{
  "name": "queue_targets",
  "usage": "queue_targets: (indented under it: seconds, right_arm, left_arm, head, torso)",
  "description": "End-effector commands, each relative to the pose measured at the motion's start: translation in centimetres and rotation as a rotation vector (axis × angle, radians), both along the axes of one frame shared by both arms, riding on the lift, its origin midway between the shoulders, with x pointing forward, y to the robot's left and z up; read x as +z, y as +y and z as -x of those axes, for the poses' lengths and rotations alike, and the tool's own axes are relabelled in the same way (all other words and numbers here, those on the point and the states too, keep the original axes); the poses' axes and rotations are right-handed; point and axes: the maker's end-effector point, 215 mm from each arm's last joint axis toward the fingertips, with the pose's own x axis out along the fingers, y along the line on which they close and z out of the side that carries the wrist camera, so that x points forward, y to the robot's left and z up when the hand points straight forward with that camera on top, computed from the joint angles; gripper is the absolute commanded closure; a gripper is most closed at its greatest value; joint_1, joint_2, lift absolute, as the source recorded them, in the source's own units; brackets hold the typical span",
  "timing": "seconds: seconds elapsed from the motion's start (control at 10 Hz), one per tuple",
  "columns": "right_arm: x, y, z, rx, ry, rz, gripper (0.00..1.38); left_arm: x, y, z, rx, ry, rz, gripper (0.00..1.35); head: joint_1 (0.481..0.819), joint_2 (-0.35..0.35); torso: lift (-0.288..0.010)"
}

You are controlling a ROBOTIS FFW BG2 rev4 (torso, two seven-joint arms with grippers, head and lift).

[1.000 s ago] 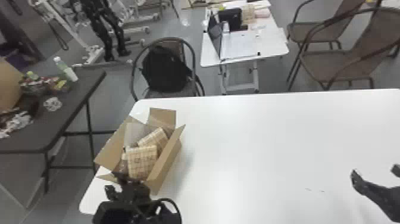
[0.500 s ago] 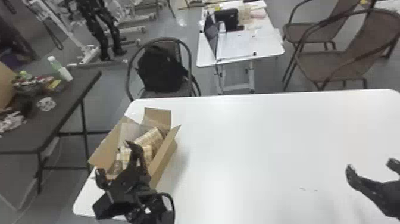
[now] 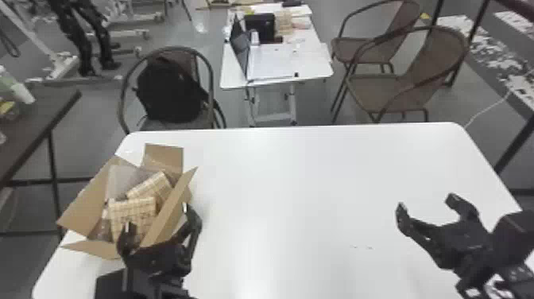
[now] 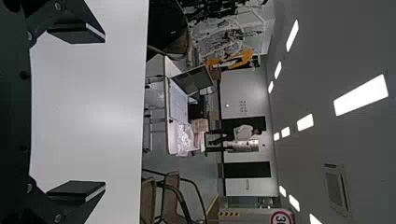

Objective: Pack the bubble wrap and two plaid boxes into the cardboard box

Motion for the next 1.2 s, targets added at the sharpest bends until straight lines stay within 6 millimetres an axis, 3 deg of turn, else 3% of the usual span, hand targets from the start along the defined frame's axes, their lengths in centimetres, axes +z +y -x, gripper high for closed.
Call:
queue_targets:
  seconds: [0.0,0.4,0.6,1.1]
  right_arm:
    - [-0.1,1.0,1.6,0.018,0.022,0.019,0.18]
    - [-3.3,0.1,6.8,0.028,0.129,0.066,0.18]
    - [-5.0,0.2,9.3,0.021,0.181,0.04,0.18]
    - [-4.9,0.0,9.1,0.007,0.179,0.042,0.18]
  left_arm:
    - [-2.6,-1.5,1.5,-0.035,0.089,0.016,0.1]
    - [-6.2,-0.2,5.6,-0.047,0.265,0.014,0.11]
    - [-7.5,-1.4,7.4,-0.073,0.316,0.027,0.12]
    - [-6.8,-1.9,6.9,-0.08,0.299,0.01,0.12]
  head:
    - [0.695,0.128]
    - [0.695,0.138]
    - [0.695,0.149]
    - [0.695,0.132]
  torso:
    - [-0.037]
    - [-0.037]
    - [-0.037]
    - [-0.037]
